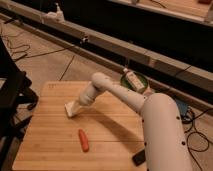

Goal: Wipe the white sponge on the table

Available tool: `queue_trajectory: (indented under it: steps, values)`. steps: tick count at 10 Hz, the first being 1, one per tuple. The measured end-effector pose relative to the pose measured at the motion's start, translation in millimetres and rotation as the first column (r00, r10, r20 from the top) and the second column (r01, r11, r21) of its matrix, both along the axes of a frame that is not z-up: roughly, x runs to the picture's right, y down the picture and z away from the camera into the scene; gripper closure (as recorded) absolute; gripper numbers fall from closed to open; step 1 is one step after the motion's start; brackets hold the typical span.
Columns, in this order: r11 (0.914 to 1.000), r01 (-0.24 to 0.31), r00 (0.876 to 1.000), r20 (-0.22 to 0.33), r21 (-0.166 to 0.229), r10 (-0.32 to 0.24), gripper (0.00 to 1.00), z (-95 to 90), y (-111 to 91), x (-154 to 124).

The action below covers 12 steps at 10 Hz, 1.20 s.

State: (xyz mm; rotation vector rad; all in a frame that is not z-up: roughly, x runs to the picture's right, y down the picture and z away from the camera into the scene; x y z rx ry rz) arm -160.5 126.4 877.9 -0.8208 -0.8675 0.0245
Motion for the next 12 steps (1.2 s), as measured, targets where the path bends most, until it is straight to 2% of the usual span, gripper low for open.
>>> queue_trajectory:
  steps: [2,3,5,7,9,10,12]
  values:
    - [0.9997,-0.01,0.999,-0.033,0.022,0.01,1.0,10.4,-13.3,8.1]
    - [0.9992,-0.008,0.999,-0.037,0.04,0.009,1.0,19.5,-25.7,3.7]
    - [0.9978,0.0,1.0,-0.007,0.066,0.0,1.0,25.5,-38.9,-15.1]
    - [0.9961,0.013,0.998,0.054,0.087,-0.018,1.0,21.9,-46.1,-44.8]
    - [0.9946,0.029,0.99,0.134,0.1,-0.043,1.0,7.4,-44.9,-73.2]
    - [0.9941,0.045,0.985,0.163,0.099,-0.061,1.0,0.1,-37.5,-82.3]
    - [0.9942,0.075,0.978,0.187,0.078,-0.088,1.0,-8.9,-15.6,-85.7]
